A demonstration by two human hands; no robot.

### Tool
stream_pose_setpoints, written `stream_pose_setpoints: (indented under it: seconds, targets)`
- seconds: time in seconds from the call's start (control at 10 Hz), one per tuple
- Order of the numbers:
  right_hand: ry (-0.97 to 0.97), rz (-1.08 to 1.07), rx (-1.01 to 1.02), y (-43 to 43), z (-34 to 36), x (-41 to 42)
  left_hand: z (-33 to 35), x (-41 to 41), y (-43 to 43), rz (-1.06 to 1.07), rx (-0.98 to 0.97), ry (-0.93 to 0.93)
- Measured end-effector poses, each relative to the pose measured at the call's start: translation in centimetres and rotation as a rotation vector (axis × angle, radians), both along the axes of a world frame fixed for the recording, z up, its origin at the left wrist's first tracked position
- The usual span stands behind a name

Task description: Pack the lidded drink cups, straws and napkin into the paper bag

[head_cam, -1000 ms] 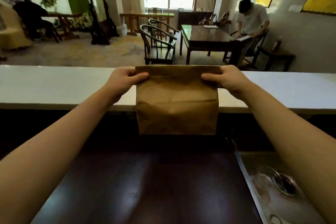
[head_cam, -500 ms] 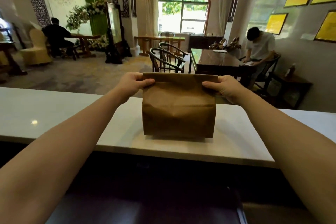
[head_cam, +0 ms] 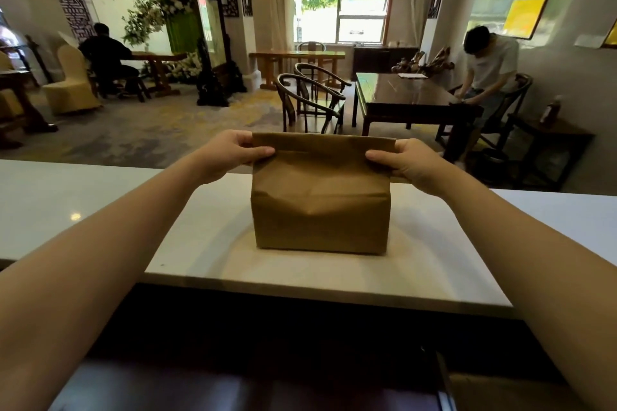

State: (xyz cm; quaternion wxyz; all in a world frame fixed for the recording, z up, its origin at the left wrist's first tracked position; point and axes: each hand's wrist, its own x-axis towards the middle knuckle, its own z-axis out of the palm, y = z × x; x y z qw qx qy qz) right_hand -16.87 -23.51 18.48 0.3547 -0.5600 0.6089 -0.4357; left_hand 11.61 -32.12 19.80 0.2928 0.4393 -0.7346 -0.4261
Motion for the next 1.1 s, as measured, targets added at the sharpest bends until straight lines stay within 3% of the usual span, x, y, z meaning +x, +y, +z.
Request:
stream_pose_setpoints:
  seconds: [0.3,0.6,0.8,1.1]
  targets:
    - [0.173,0.113,0.104,0.7,3.1,-0.1,1.9,0.1,0.2,-0.078,-0.095,-0.169]
    - [0.712,0.183,0.245,-0.6,8.2,1.9,6.5,-2.5,1.4,-0.173,-0.241,-0.501]
    - [0.808,0.185,0.326,-1.0,9.6,3.9,7.4,-4.5,1.5,-0.209,-0.314,-0.661]
    - [0.971,0.147,0.381,-0.8,11.7,5.3,9.3,-5.8,1.5,-0.176,-0.454,-0.700]
